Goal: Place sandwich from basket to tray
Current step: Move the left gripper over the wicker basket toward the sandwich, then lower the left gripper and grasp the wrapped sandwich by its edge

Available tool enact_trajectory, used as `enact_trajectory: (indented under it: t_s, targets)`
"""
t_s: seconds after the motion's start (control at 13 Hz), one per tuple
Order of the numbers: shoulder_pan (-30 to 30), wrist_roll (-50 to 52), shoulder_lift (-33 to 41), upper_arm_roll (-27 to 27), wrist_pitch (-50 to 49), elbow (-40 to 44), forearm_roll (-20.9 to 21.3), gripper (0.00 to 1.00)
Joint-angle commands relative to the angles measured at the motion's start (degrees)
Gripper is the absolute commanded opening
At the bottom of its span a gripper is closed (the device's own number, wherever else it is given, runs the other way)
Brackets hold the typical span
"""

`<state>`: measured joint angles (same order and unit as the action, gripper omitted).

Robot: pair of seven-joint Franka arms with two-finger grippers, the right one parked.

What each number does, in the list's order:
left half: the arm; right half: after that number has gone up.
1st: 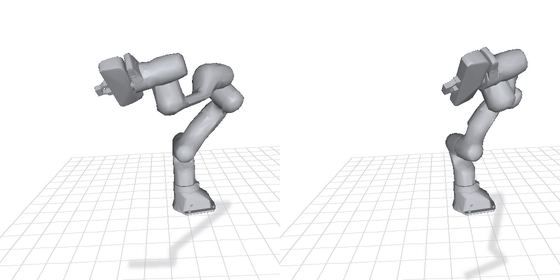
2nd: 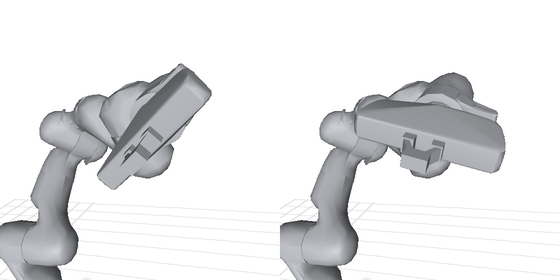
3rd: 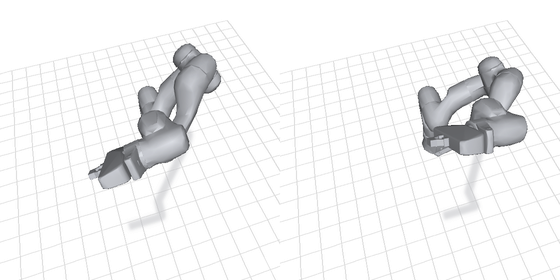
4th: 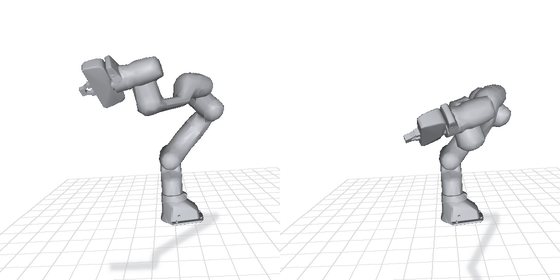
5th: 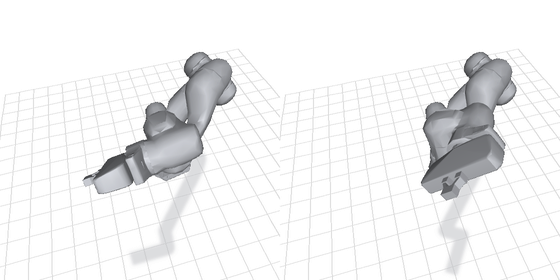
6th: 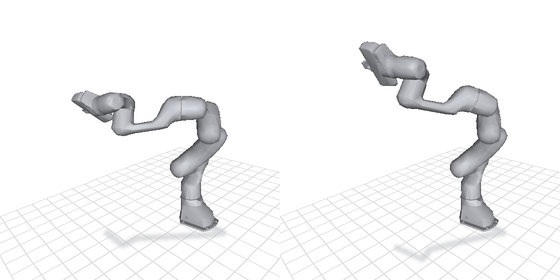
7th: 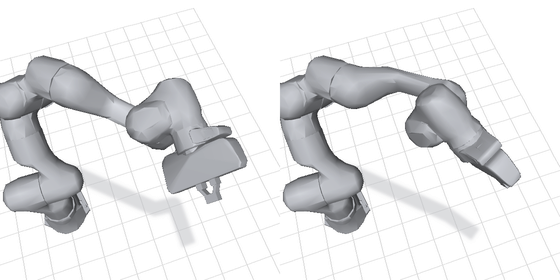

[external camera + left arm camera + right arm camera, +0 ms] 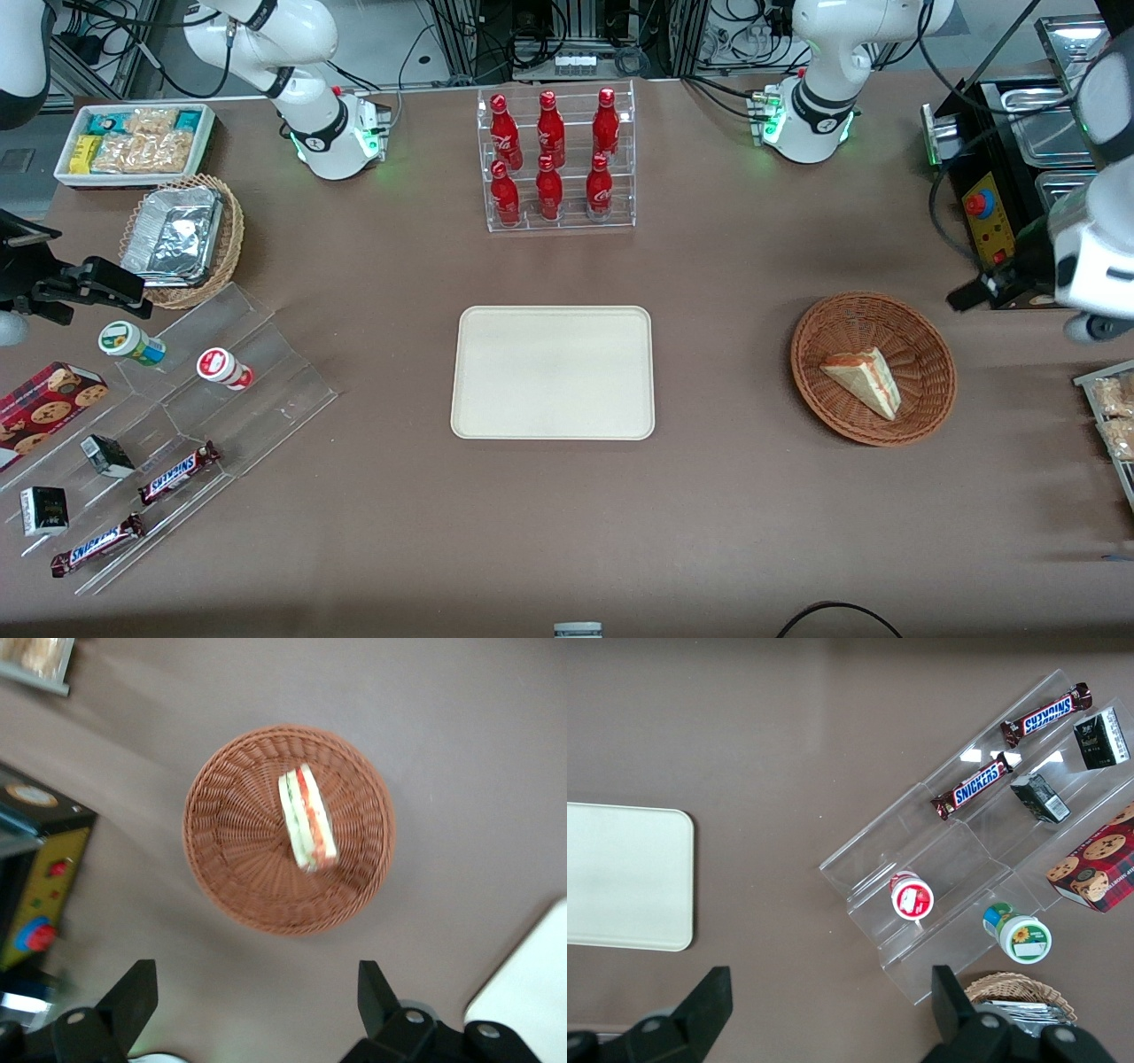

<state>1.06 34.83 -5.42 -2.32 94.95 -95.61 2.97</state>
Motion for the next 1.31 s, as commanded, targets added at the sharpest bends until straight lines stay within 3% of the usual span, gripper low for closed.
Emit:
enact_trajectory:
  t_s: [0.0,0.69,1.23]
  targets:
    - [0.44,8.66,-2.05,-0.31,7.41,-4.48,-0.15,1.00]
    - [0.35,20.89,-4.43,-0.31,35.54,-25.92,0.11,1.00]
    - [0.26,21.07,-7.06,-0.31,46.81,-31.04,-0.15,1.00]
